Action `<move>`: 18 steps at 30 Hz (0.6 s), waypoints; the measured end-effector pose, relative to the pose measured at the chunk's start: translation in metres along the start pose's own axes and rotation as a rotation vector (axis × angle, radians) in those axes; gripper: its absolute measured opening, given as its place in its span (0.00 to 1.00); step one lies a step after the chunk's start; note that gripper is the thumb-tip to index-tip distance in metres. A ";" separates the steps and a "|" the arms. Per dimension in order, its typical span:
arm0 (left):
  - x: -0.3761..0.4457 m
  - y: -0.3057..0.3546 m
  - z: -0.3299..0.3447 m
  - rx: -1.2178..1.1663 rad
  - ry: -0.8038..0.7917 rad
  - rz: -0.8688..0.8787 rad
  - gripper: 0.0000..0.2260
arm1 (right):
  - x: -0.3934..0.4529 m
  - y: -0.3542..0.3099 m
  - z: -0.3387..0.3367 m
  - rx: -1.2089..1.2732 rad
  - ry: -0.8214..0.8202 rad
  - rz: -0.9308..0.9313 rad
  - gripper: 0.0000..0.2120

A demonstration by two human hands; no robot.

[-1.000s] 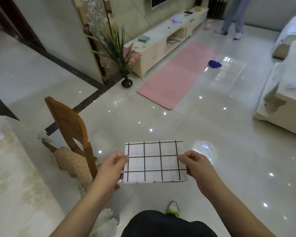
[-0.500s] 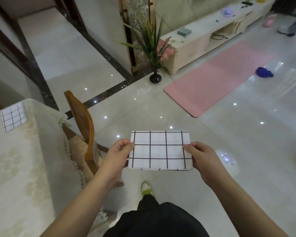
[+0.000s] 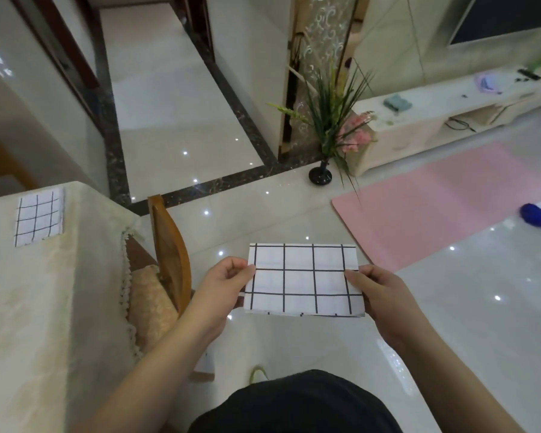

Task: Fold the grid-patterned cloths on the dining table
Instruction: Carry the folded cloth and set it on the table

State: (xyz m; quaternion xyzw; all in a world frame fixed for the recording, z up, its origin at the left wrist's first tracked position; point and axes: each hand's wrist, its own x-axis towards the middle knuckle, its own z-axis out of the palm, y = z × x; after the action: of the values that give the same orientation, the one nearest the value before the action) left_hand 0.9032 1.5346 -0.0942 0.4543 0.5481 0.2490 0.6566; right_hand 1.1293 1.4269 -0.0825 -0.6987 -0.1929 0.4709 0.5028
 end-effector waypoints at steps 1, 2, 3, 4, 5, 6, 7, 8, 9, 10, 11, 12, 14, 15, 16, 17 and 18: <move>0.009 0.005 -0.001 0.002 0.018 0.002 0.04 | 0.010 -0.006 0.004 0.001 -0.008 0.001 0.05; 0.017 0.010 -0.002 0.008 0.033 0.002 0.04 | 0.020 -0.011 0.008 0.002 -0.017 0.003 0.05; 0.025 0.016 -0.003 0.008 0.045 0.000 0.04 | 0.031 -0.016 0.011 -0.002 -0.029 0.009 0.05; 0.034 0.021 -0.003 0.000 0.056 -0.004 0.05 | 0.042 -0.021 0.015 -0.007 -0.043 0.016 0.05; 0.044 0.027 -0.003 -0.017 0.069 -0.010 0.05 | 0.053 -0.026 0.017 -0.011 -0.057 0.025 0.05; 0.054 0.031 -0.003 -0.031 0.083 -0.016 0.05 | 0.066 -0.031 0.019 -0.013 -0.070 0.034 0.05; 0.064 0.034 -0.001 -0.041 0.096 -0.023 0.05 | 0.079 -0.035 0.020 -0.016 -0.079 0.040 0.05; 0.076 0.037 0.000 -0.044 0.107 -0.031 0.06 | 0.093 -0.040 0.021 -0.022 -0.086 0.044 0.05; 0.087 0.041 0.003 -0.050 0.117 -0.039 0.06 | 0.108 -0.044 0.022 -0.029 -0.092 0.047 0.05; 0.099 0.045 0.006 -0.058 0.127 -0.043 0.06 | 0.124 -0.050 0.023 -0.032 -0.100 0.050 0.05; 0.110 0.050 0.009 -0.066 0.141 -0.044 0.06 | 0.140 -0.056 0.024 -0.030 -0.109 0.052 0.05; 0.121 0.054 0.013 -0.069 0.159 -0.047 0.05 | 0.157 -0.063 0.025 -0.028 -0.118 0.051 0.05; 0.143 0.066 0.021 -0.083 0.194 -0.065 0.04 | 0.192 -0.078 0.028 -0.035 -0.143 0.041 0.05; 0.153 0.072 0.025 -0.103 0.207 -0.077 0.04 | 0.209 -0.087 0.029 -0.043 -0.164 0.037 0.05; 0.162 0.079 0.028 -0.131 0.219 -0.086 0.04 | 0.225 -0.096 0.030 -0.054 -0.193 0.032 0.05; 0.172 0.087 0.031 -0.158 0.231 -0.096 0.04 | 0.240 -0.106 0.032 -0.067 -0.222 0.026 0.05; 0.181 0.094 0.033 -0.173 0.241 -0.108 0.04 | 0.255 -0.115 0.034 -0.081 -0.244 0.024 0.05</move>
State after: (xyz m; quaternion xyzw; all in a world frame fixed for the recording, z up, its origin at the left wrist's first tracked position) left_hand 1.0004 1.7168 -0.1017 0.3329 0.6229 0.3125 0.6353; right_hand 1.2470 1.6823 -0.1007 -0.6581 -0.2632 0.5501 0.4416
